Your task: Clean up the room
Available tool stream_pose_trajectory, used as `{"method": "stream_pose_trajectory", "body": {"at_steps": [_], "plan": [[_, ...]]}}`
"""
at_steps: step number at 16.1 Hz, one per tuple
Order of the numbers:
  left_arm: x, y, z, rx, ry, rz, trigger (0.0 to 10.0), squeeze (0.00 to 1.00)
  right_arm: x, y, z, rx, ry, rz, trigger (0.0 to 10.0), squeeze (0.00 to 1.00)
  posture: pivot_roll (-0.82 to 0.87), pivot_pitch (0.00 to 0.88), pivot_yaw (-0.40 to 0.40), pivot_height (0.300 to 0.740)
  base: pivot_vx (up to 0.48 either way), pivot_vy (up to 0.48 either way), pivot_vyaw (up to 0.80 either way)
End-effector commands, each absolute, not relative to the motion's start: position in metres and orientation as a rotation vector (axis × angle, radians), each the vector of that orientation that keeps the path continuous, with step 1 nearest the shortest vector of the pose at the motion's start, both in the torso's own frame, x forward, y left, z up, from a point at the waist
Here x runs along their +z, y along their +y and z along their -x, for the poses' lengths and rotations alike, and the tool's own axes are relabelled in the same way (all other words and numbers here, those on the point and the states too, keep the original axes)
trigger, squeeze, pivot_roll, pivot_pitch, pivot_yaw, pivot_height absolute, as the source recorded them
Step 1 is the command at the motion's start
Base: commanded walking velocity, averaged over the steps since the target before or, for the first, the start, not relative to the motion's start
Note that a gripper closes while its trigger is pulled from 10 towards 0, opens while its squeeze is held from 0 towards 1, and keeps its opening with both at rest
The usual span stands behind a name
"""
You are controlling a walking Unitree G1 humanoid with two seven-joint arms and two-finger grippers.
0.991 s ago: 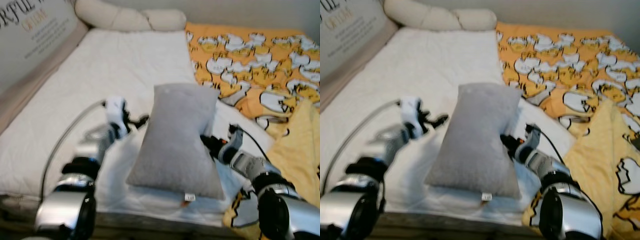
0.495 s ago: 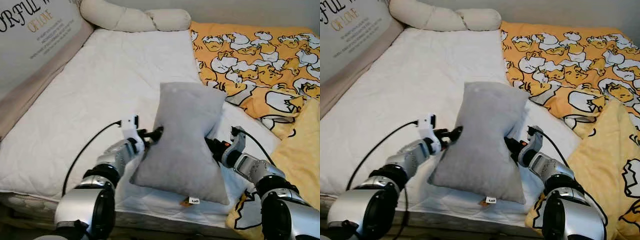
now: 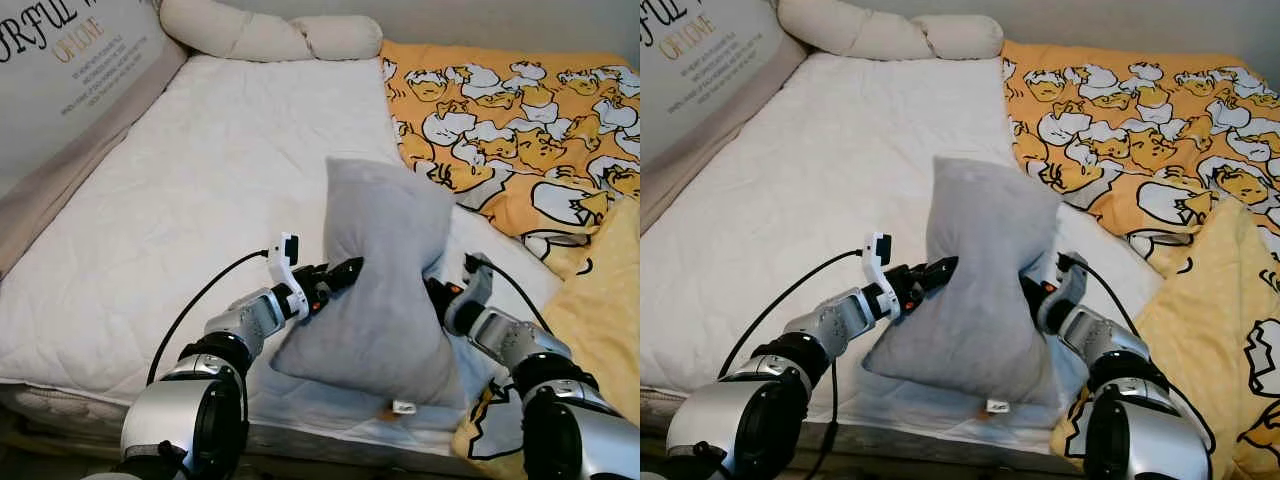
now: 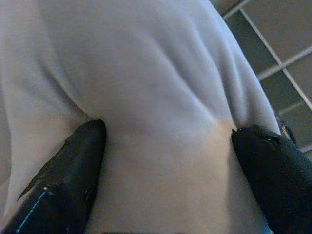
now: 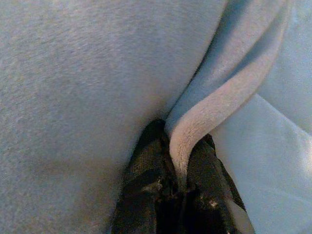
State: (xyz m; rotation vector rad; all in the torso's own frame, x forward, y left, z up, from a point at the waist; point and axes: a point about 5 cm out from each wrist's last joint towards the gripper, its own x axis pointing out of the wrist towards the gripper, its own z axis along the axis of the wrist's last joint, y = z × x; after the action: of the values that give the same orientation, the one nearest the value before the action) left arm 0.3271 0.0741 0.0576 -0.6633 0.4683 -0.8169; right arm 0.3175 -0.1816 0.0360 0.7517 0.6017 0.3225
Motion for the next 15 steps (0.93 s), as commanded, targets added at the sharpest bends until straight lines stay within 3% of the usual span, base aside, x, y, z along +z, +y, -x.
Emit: {"method": "stream_pose_trajectory", "body": {"at_steps": [1,2,3,4,15], "plan": [[0.057,0.062,-0.323,-0.883,0.493,0.598,10.0,0.82,0.045,-0.166,-0.325,0.397,0.560,-0.772,0.0,0.00,-0.11,0.000,-0.015,0.740,0.000,0.000,0.00],[0.052,0.065,-0.323,-0.850,0.519,0.516,10.0,0.51,0.046,-0.164,-0.327,0.393,0.556,-0.737,0.0,0.00,-0.10,0.000,-0.016,0.740,0.000,0.000,0.00],[0.048,0.070,-0.324,-0.789,0.572,0.450,0.7,0.00,0.049,-0.162,-0.330,0.391,0.534,-0.666,0.0,0.00,-0.10,0.000,-0.016,0.740,0.000,0.000,0.00],[0.046,0.073,-0.325,-0.773,0.592,0.411,0.0,0.00,0.052,-0.160,-0.332,0.398,0.501,-0.636,0.0,0.00,-0.10,0.000,-0.011,0.740,0.000,0.000,0.00],[0.053,0.085,-0.335,-0.656,0.515,0.362,0.0,0.00,0.046,-0.137,-0.328,0.405,0.473,-0.662,0.0,0.00,-0.06,0.000,0.007,0.740,0.000,0.000,0.00]]}}
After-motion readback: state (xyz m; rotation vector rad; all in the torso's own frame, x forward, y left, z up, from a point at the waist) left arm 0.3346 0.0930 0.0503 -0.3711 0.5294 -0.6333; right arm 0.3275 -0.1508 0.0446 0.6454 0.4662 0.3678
